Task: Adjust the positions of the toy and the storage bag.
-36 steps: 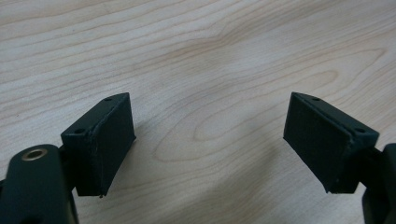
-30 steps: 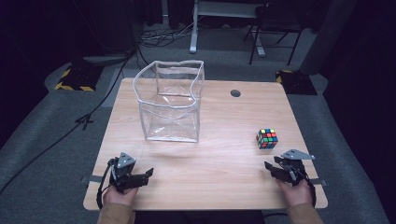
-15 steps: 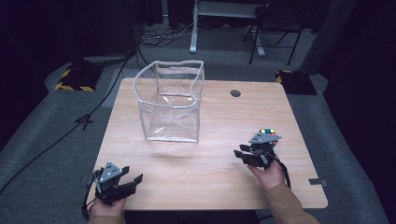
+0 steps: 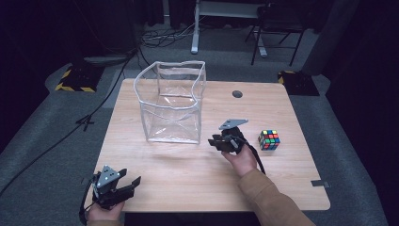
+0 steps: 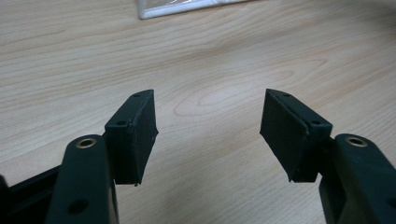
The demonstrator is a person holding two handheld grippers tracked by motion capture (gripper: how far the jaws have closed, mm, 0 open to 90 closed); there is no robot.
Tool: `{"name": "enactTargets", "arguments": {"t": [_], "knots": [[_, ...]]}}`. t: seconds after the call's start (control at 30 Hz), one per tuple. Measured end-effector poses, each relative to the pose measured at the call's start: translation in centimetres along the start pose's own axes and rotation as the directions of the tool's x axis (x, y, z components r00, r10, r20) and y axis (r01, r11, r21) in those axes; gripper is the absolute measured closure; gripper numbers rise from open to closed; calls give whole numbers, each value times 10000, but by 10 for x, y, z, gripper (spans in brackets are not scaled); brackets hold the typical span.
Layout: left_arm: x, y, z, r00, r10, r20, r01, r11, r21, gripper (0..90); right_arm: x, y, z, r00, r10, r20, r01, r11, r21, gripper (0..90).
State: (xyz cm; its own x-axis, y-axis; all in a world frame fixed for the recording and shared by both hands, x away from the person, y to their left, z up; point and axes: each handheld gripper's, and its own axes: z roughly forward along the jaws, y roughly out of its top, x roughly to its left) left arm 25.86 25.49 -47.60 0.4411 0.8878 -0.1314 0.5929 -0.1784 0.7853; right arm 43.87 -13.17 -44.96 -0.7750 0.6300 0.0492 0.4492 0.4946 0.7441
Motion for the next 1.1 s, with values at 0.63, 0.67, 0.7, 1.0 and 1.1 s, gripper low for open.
{"name": "enactTargets", "arguments": {"t": [0.63,0.67,0.7,1.0,1.1], "knots": [[2,2,6,9998,162,143,-164,9998,85,344,6,22,37,9999,-113,-87,117,9985,541,871],[2,3,6,9997,199,130,-201,9998,98,341,6,21,35,9999,-45,-96,50,9986,520,872],[1,4,7,9997,170,148,-172,9998,97,339,6,18,32,9999,42,-106,-36,9983,585,872],[-4,14,19,9987,403,327,-410,9989,212,332,11,-15,-3,9999,62,-141,-55,9988,481,871],[-4,19,24,9978,544,384,-555,9981,281,331,13,-26,-17,9997,180,-182,-171,9986,506,871]]}}
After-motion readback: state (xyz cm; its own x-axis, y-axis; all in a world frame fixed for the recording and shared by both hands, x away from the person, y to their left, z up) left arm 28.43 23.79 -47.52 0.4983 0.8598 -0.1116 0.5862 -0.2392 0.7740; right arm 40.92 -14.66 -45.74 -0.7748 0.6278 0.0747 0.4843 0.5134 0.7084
